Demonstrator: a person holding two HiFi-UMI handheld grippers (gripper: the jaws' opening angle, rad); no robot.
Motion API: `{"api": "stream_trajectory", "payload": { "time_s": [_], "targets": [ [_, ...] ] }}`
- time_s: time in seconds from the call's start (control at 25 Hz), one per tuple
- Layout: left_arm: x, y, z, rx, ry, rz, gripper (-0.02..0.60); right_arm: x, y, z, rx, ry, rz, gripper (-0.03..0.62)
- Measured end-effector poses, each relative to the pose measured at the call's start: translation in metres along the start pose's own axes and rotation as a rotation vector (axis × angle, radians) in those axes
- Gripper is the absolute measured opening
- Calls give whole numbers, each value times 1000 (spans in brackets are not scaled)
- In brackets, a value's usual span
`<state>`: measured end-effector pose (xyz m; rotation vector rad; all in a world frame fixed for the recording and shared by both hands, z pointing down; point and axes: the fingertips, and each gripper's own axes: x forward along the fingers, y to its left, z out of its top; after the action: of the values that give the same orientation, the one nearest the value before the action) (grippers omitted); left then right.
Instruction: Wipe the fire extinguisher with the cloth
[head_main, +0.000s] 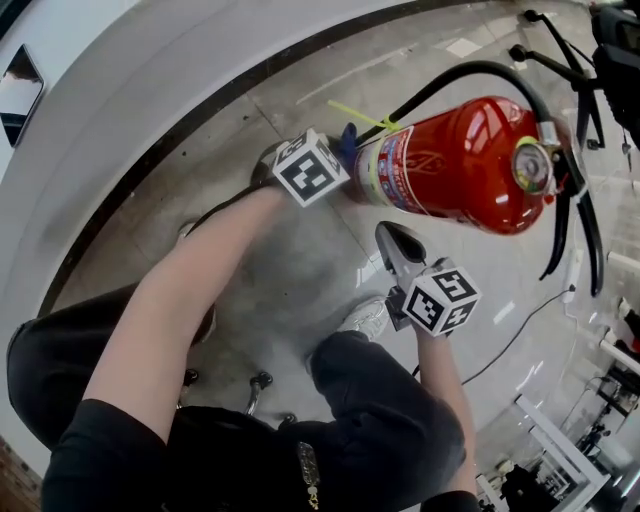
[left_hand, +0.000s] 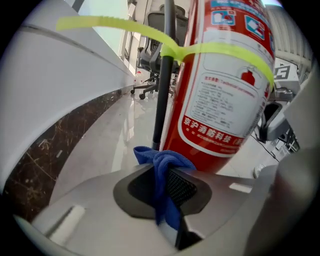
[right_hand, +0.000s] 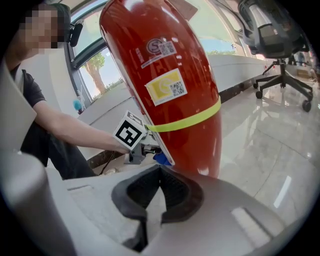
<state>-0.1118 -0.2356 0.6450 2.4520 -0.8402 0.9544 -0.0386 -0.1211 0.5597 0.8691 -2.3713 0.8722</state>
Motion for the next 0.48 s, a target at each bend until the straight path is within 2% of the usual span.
{"api": "stream_trajectory", "payload": {
  "time_s": [0.24,0.48],
  "targets": [
    [-13,-31,-18,-19,63,1,48,-14,0,5,26,-55,-1,3],
    [-15,-67,-25,-111,80,-6,49,-33,-9,-10,79,-96,-7,3]
  ]
}}
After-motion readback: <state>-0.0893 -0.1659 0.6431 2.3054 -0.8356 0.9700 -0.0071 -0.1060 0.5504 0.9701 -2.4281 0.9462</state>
